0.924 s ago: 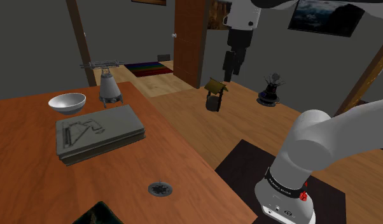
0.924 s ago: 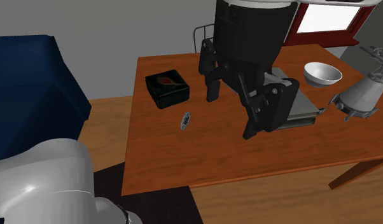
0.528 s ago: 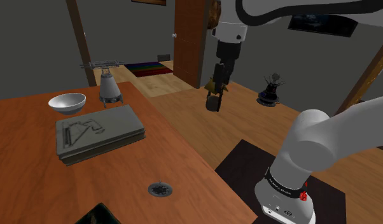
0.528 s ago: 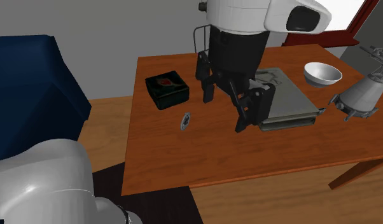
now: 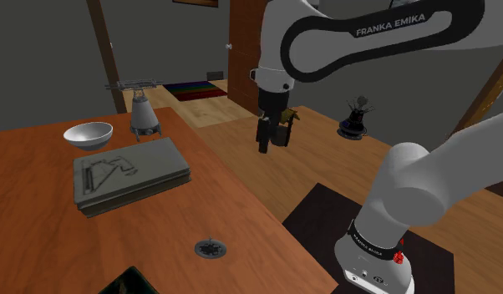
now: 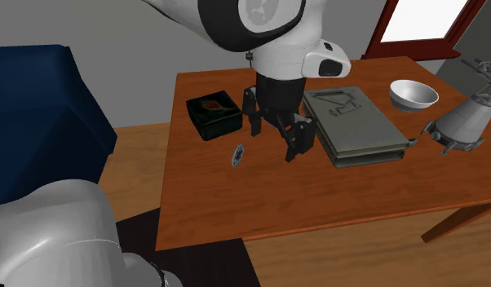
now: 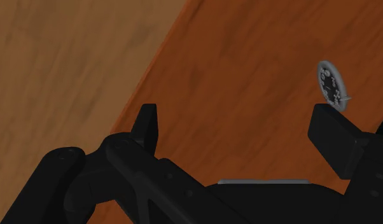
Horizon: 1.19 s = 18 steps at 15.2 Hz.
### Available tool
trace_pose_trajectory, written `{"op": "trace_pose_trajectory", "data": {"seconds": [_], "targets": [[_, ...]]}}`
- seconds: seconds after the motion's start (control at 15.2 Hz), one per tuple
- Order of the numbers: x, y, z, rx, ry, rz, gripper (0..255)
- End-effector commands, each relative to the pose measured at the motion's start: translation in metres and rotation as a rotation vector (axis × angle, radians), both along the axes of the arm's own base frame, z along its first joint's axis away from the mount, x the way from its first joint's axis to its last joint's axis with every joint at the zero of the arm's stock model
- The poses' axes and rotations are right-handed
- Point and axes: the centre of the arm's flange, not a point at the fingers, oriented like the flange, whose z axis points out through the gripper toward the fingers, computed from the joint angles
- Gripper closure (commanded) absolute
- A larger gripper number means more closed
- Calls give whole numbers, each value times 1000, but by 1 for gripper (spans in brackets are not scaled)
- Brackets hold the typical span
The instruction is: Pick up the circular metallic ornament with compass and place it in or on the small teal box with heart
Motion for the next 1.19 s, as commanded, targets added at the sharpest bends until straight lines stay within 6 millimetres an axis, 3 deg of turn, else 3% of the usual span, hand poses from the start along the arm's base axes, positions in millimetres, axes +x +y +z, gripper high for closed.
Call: {"op": "trace_pose_trajectory", "data": {"seconds": [0.0,1.12], "targets": [[2,21,-17,2,-2,34,0],[5,180,-174,12,-3,316,0]]}}
